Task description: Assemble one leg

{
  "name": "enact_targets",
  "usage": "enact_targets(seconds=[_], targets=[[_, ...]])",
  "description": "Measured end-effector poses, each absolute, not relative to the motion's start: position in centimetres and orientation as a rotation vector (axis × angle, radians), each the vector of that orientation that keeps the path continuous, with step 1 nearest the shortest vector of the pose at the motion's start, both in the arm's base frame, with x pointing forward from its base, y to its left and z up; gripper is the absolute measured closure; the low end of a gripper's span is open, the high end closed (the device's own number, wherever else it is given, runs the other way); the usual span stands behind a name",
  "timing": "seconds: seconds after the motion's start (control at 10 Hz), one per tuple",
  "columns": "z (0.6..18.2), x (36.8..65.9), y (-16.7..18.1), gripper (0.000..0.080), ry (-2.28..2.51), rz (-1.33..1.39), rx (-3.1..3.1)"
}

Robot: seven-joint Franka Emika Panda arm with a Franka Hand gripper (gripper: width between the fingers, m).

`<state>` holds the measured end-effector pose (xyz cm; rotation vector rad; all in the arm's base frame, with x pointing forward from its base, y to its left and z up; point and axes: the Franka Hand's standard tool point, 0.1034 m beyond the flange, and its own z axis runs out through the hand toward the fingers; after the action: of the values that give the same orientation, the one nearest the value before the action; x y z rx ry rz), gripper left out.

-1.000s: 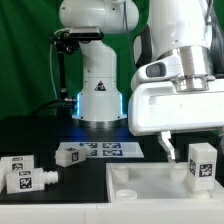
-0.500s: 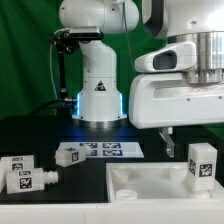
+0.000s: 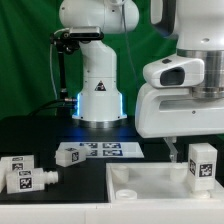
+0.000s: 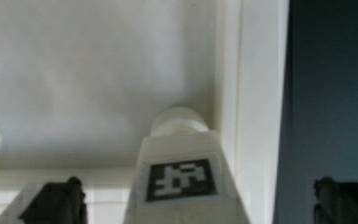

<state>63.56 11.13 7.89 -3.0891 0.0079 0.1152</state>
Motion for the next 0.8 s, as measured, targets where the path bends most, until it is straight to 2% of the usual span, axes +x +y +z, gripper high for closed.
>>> enact_targets(seconds=[0.1, 0.3, 0.4, 0.5, 0.8], targets=[[7.90, 63.56, 11.11, 0.0151, 0.006, 0.115, -3.091], [7.89, 63.56, 11.10, 0.0409, 0.006, 0.115, -3.091], [7.89, 63.56, 11.10, 0.0409, 0.006, 0.115, -3.091], [7.89, 63.56, 11.10, 0.0515, 0.006, 0.115, -3.091], [7.90, 63.08, 11.37, 0.0515, 0.180, -0.013, -3.090]])
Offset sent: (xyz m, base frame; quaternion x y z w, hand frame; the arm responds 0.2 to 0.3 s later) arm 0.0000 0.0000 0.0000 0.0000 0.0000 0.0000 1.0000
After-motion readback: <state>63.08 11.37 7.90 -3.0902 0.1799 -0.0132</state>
